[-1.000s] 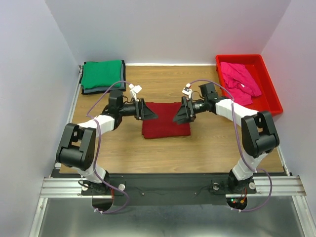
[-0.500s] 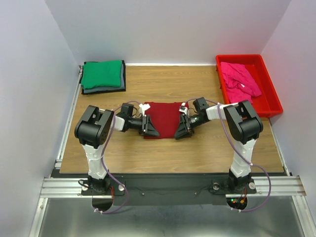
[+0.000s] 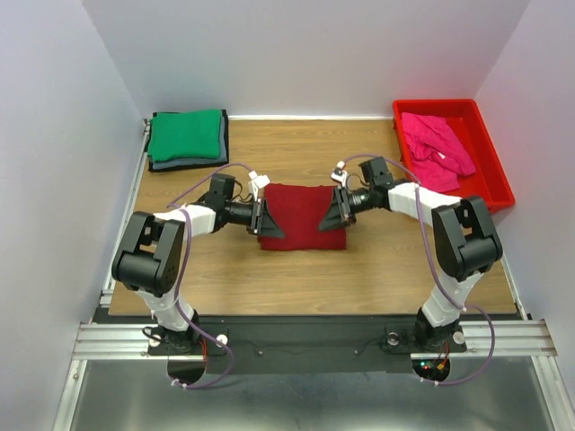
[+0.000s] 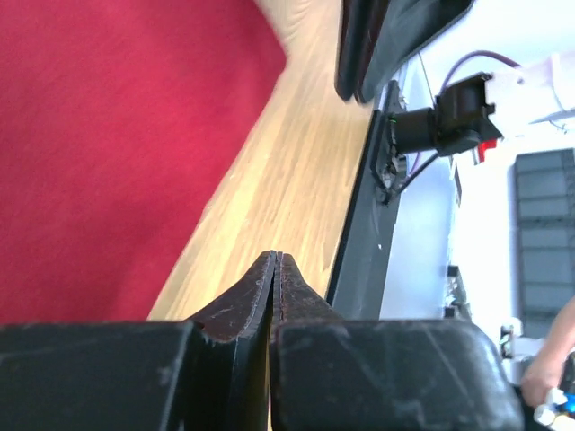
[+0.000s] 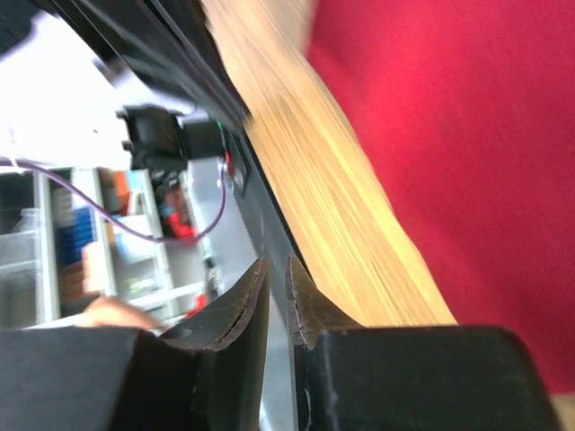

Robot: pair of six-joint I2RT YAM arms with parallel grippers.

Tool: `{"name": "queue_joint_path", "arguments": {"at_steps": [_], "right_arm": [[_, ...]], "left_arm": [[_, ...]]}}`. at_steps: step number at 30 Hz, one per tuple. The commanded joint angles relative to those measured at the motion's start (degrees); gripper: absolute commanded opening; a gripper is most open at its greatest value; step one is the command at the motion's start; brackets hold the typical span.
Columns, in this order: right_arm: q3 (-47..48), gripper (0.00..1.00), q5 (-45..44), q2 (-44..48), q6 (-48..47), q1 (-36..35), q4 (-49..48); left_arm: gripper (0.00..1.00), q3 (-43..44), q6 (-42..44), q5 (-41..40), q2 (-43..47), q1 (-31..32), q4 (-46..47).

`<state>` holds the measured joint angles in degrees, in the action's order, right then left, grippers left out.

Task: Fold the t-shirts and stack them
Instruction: Fold the tshirt

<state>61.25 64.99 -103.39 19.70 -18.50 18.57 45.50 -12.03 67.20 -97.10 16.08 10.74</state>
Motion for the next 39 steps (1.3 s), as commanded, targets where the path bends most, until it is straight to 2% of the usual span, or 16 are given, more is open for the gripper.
{"name": "queue_joint_path", "arguments": {"at_steps": [1,10,14,15,17,19,20,21,23,24,25,27,28,30,34,39], "right_arm": [[3.7,0.17,-3.8,2.1,9.6,-2.9,-8.4],[3.3,0.12,-7.6,-10.5,13.7,-7.4,-15.7],[3.1,0.13,-9.7,-13.9,11.2,-7.2,-15.5],[3.1,0.13,-10.3,-14.1,11.0,-7.2,-15.5],[3.1,0.14,-10.2,-13.8,11.1,-7.2,-14.9],[4.5,0.16,-9.3,-13.0,10.8,-7.2,-13.5],[5.3,0.18,-9.2,-11.5,9.3,-7.2,-11.0],[6.4,0.20,-9.3,-10.4,8.3,-7.3,-9.6],[9.7,0.27,-12.0,-7.0,4.9,-8.1,-6.3],[10.8,0.30,-13.5,-6.0,3.7,-8.7,-5.2],[13.2,0.32,-17.5,-4.9,2.4,-9.5,-4.1],[15.6,0.40,-22.2,-3.4,-1.6,-12.4,-0.7],[18.0,0.41,-27.8,-3.3,-3.0,-13.7,0.5],[20.1,0.41,-36.6,-3.6,-7.1,-17.7,3.2],[24.0,0.43,-51.8,-5.9,-12.2,-25.3,5.6],[30.6,0.47,-62.7,-11.7,-16.3,-33.2,7.6]], "left_arm": [[0.11,2.4,0.5,2.5,2.0,-0.3,-0.6],[0.12,4.5,-1.2,1.8,-0.2,-2.5,1.3],[0.23,3.6,-0.5,0.5,0.9,-5.9,1.3],[0.30,3.2,-0.4,-0.3,2.3,-7.5,1.3],[0.37,3.4,1.1,-1.8,4.3,-8.9,1.0],[0.50,3.9,6.4,-6.6,9.2,-11.0,-2.5],[0.55,3.9,8.1,-8.6,11.2,-11.7,-3.4],[0.66,3.9,9.5,-10.1,13.2,-12.5,-4.8],[0.76,2.9,11.2,-14.3,19.2,-15.4,-5.2],[0.90,2.8,11.7,-15.5,21.0,-15.6,-6.1],[0.99,2.8,11.7,-18.4,24.3,-17.8,-6.7],[0.98,3.5,12.5,-22.1,26.9,-19.9,-8.9],[0.98,4.0,12.2,-26.8,28.7,-20.6,-9.7],[0.98,6.0,12.2,-28.7,30.3,-24.1,-12.5],[0.99,8.9,8.7,-26.2,29.4,-31.1,-15.4],[0.99,15.3,9.2,-28.2,24.4,-33.2,-22.4]]}}
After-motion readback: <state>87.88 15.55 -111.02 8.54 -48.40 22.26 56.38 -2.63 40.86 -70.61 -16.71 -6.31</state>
